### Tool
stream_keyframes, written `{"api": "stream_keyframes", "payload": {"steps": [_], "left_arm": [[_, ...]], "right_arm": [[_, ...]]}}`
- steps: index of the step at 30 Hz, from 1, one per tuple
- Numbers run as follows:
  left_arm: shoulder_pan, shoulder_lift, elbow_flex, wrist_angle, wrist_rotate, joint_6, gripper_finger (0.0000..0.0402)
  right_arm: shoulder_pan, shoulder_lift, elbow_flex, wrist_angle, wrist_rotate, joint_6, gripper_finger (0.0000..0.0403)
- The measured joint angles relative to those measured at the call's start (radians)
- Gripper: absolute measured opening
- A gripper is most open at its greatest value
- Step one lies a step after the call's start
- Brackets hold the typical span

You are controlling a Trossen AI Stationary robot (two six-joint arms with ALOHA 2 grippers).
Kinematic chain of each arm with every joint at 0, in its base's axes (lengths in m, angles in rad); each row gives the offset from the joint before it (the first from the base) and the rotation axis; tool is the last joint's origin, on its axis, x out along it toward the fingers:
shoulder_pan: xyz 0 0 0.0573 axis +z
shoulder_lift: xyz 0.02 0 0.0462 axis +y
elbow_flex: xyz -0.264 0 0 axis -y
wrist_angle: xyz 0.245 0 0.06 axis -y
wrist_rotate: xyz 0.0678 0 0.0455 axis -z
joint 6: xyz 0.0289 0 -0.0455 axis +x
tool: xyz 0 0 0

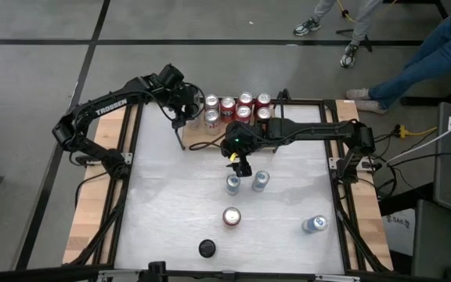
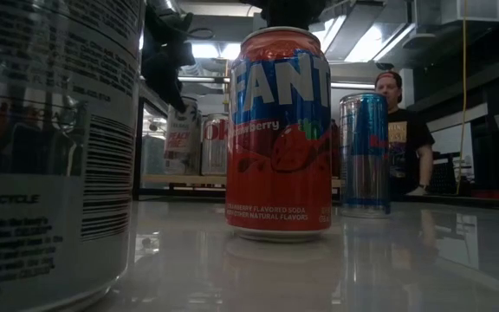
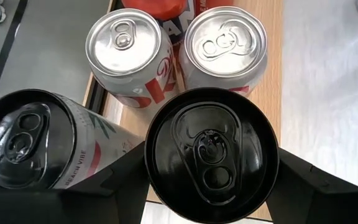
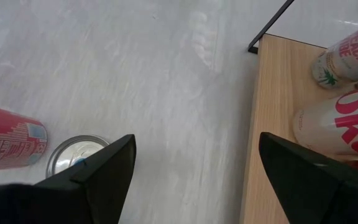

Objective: Place canned beverage on shelf
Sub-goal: Put the white and pink soda can on the shelf aligned with other white and pink soda can

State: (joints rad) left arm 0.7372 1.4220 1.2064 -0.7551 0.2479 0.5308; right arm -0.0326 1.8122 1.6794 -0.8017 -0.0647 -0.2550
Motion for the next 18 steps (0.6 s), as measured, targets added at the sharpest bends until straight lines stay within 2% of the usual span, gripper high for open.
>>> {"api": "stream_keyframes", "payload": {"steps": [18], "left_arm": [[-0.001,-0.001,0.000,0.004,-0.008,-0.005,0.0282]], "right_arm": [[0.000,0.000,0.000,0.000,0.000,0.000,0.0331]]}}
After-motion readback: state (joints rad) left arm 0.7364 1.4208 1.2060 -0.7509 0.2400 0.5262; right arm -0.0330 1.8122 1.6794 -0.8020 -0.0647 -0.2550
